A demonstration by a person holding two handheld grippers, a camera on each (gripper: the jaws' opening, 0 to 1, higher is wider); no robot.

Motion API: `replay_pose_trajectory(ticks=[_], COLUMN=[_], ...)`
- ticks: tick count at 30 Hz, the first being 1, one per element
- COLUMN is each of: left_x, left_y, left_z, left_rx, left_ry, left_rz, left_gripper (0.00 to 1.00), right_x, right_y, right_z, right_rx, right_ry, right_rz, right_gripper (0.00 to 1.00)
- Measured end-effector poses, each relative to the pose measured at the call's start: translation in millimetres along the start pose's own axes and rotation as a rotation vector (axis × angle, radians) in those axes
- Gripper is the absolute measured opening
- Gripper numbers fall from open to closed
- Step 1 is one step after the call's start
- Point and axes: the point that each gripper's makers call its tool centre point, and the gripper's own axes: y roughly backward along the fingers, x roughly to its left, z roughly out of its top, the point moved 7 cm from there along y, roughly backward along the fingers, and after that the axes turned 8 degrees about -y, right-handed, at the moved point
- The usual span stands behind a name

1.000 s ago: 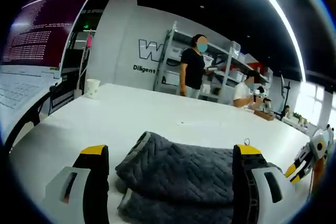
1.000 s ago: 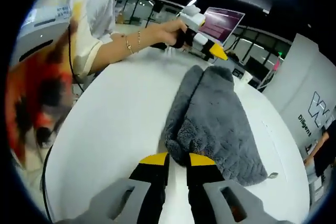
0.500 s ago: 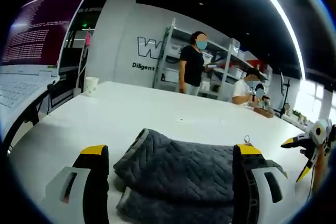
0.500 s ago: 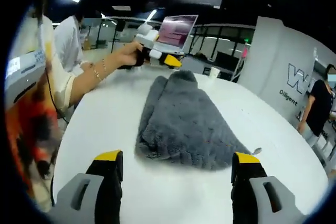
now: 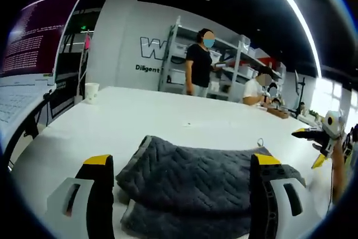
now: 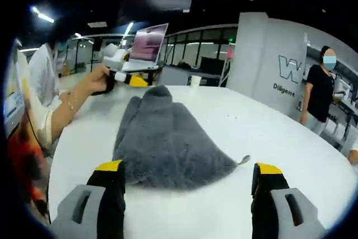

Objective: Open the folded towel by lifting each exposed corner and separating the folded layers until the towel lies flat within the target outline without major curled edges

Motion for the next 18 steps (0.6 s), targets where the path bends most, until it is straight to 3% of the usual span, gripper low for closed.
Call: replay_pose_trajectory(ticks=[4, 9, 12, 15, 18], left_x=[-2.5, -5.7, -5.0, -5.7, -7.2], left_y=[-0.1, 0.5, 0.9, 1.0, 0.7], left_z=[-0.3, -3.3, -3.0, -3.0, -3.2], left_rx=[0.022, 0.038, 0.039, 0.04, 0.046], left_ry=[-0.009, -0.006, -0.007, -0.01, -0.02], left_rz=[-0.015, -0.024, -0.023, -0.032, -0.038], left_gripper=[0.99, 0.99, 0.99, 0.99, 0.99], right_x=[-20.6, -35.3, -40.5, -52.1, -59.3], right_y=[-6.0, -23.0, -41.2, -59.2, -75.0], right_z=[11.4, 14.6, 5.4, -6.0, -13.6], right_rx=[-0.024, -0.023, 0.047, 0.118, 0.143], right_ry=[-0.061, -0.059, -0.066, -0.049, -0.047], right_rz=[-0.068, -0.1, -0.086, -0.122, -0.128], right_gripper=[0.72, 0.45, 0.42, 0.37, 0.3])
